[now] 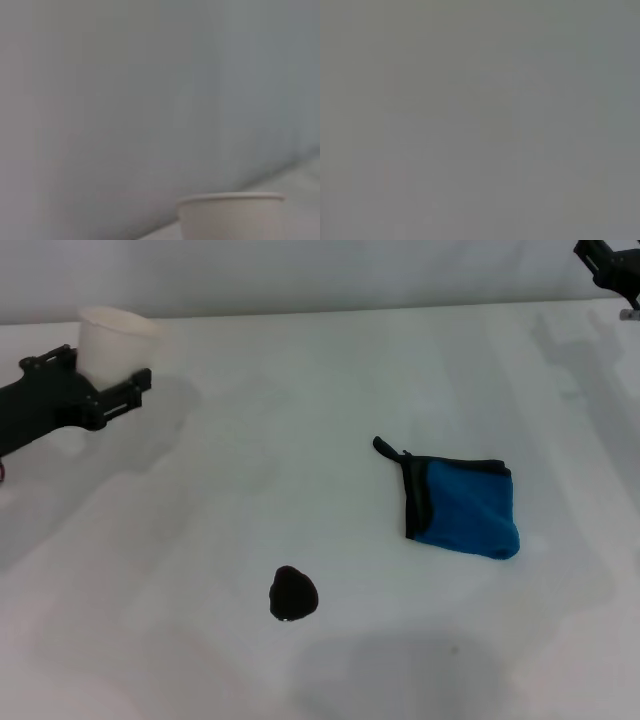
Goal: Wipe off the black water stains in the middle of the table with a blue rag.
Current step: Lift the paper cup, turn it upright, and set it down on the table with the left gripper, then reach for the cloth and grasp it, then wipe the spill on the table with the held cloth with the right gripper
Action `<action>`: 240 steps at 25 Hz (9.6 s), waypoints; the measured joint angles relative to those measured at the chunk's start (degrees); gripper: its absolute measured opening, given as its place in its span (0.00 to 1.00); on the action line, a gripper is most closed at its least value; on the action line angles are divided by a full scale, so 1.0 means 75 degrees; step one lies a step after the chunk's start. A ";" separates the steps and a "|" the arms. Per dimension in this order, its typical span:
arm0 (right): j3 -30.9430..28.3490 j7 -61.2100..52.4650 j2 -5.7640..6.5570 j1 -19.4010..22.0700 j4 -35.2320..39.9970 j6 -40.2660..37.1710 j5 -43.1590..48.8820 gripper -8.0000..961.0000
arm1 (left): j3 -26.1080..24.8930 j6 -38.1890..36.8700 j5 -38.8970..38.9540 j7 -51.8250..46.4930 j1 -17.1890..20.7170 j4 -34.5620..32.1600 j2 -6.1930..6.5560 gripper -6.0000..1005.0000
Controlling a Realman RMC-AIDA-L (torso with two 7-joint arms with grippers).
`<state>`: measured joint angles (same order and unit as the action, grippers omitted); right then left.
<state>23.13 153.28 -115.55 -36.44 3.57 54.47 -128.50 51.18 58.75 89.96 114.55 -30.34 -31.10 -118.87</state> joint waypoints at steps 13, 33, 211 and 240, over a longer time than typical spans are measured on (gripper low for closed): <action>0.0057 -0.0001 0.0024 0.0426 0.0444 -0.0024 0.0022 0.87 | 0.0067 -0.0230 0.4712 0.2937 -0.0242 0.3296 -0.0094 0.70; 0.0087 -0.0012 0.0043 0.0663 0.0515 -0.0045 0.0048 0.87 | 0.0091 -0.0706 0.4503 0.5120 -0.0676 0.4024 -0.0172 0.71; 1.0464 -1.6308 -0.0086 -0.0945 0.7017 0.2664 0.9997 0.10 | -0.1574 0.2386 0.4201 0.4109 0.1339 0.4498 -0.0053 0.88; 1.2017 -1.5615 -0.0061 -0.0504 0.6148 -0.0255 0.8216 0.09 | -0.1515 0.2371 0.4153 0.4100 0.1245 0.4498 -0.0050 0.88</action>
<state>113.26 36.17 -116.00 -40.22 49.68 52.56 -66.88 39.82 76.53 121.11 145.30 -21.00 2.64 -119.25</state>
